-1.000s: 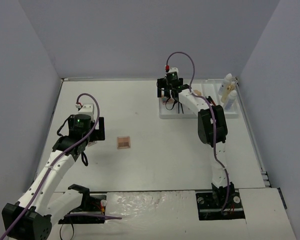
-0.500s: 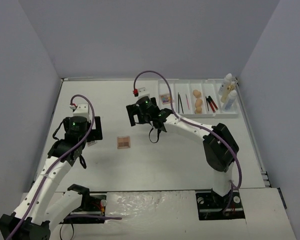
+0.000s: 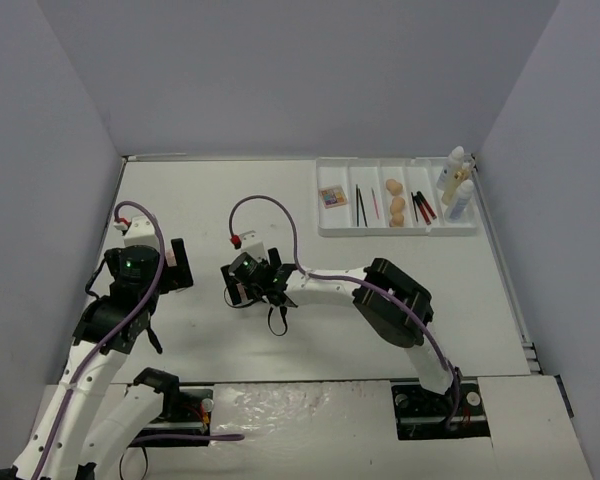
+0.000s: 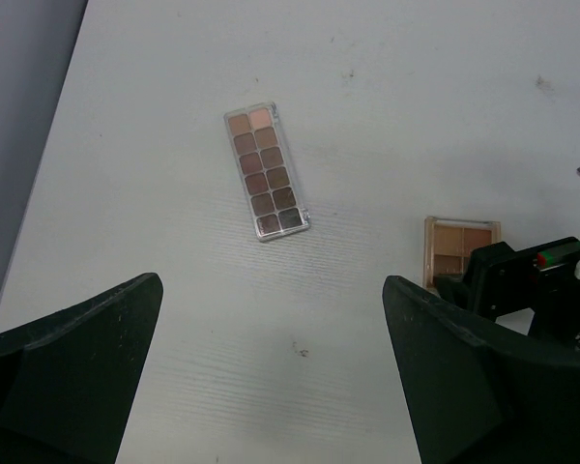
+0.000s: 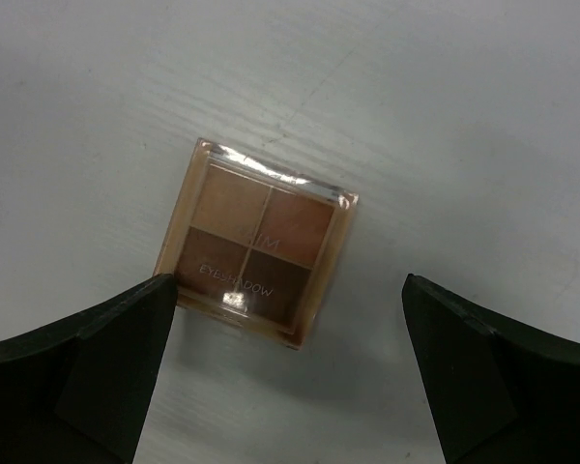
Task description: Organize the makeup
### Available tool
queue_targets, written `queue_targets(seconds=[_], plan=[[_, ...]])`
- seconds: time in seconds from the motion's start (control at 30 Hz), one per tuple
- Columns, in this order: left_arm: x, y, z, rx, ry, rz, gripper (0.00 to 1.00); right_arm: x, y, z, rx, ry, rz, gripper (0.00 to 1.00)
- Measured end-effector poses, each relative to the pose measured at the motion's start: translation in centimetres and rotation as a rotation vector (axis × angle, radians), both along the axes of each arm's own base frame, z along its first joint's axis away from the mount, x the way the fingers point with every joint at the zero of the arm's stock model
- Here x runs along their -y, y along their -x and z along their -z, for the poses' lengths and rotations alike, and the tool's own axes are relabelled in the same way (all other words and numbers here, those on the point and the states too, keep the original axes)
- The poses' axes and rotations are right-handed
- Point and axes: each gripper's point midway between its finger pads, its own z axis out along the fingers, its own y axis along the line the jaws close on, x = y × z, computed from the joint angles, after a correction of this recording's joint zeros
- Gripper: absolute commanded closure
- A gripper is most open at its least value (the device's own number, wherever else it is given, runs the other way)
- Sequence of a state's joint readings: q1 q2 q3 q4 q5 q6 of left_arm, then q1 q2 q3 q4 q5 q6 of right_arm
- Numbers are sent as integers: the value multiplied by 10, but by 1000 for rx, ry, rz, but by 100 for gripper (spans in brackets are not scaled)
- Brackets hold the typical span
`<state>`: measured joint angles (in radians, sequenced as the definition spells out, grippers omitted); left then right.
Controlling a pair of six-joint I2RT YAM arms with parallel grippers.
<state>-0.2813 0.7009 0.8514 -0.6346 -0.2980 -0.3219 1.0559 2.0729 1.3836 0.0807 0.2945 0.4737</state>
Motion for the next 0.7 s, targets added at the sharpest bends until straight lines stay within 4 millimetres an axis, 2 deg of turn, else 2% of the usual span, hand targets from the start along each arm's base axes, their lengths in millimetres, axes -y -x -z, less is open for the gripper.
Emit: queue_targets(seconds=[0.07, 0.23, 0.57, 0.7], plan=[[0, 2, -1, -8, 3, -3, 3, -6, 2, 6, 3, 0, 10, 0], [-1, 5, 0, -23, 8, -9, 3, -20, -3, 7, 25, -20, 35, 0], [0, 6, 2, -29, 17, -15, 3, -20, -5, 14, 52, -9, 83, 0], [0, 6, 2, -29, 18, -16, 3, -13, -5, 16, 61, 17, 101, 7]])
